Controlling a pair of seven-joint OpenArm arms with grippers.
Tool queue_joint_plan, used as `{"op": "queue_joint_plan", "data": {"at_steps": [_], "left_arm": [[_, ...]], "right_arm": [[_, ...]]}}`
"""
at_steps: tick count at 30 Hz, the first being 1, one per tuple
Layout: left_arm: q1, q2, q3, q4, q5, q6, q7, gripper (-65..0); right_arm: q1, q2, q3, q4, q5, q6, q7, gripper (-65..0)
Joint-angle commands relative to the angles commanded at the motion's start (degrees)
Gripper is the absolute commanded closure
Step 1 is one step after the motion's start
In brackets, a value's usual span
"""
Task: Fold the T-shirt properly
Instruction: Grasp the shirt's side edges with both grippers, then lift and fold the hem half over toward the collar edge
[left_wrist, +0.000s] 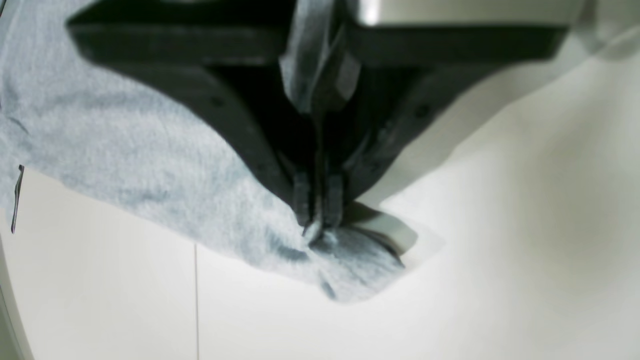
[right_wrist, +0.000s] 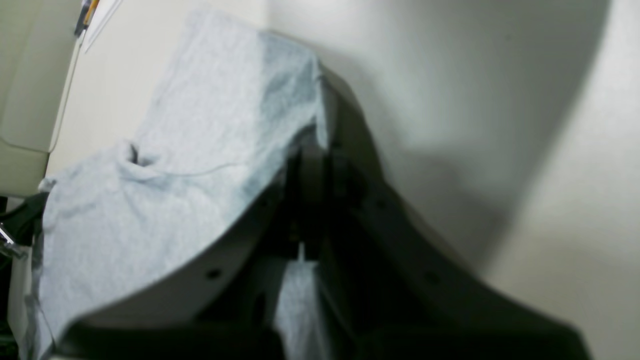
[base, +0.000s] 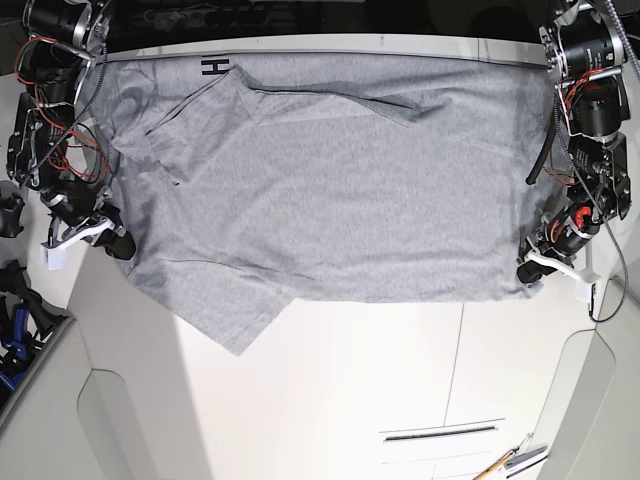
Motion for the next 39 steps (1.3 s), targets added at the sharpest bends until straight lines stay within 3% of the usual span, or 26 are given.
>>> {"op": "queue_joint_plan", "data": {"at_steps": [3, 5, 9, 15, 24, 30, 39], "left_arm": [[0.02, -0.31, 0.0, 1.36, 0.0, -0.9, 0.09, 0.0], [0.13, -0.72, 0.0, 3.5, -0.09, -4.58, 0.68, 0.0], [0.5, -2.12, 0.0, 9.14, -3.89, -4.58, 6.1, 0.0], [3.17, -4.44, 0.0, 14.88, -11.69, -4.58, 14.16, 0.0], [15.56, -5.99, 0.0, 32.13, -12.72, -4.58, 14.23, 0.0], [17.49, -6.03, -0.02, 33.07, -10.78, -4.58, 14.25, 0.0], [18.03, -8.31, -0.02, 33.07, -11.28, -4.58, 16.59, 0.0]], "right_arm": [[-0.2, 0.02, 0.0, 2.32, -0.02, 0.02, -0.11, 0.0], [-0.33, 0.2, 0.0, 5.2, 0.0, 0.02, -1.75, 0.0], [-0.5, 0.5, 0.0, 11.96, 0.11, 0.02, -7.72, 0.0], [-3.04, 1.01, 0.0, 17.35, 4.57, 0.02, -10.25, 0.0], [-11.85, 3.96, 2.97, 24.37, 9.16, 0.44, -10.58, 0.0], [-13.7, 3.98, 7.78, 25.27, 8.98, 0.48, -11.3, 0.0], [-13.86, 4.85, 8.07, 25.24, 6.97, 0.39, -12.22, 0.0]]}}
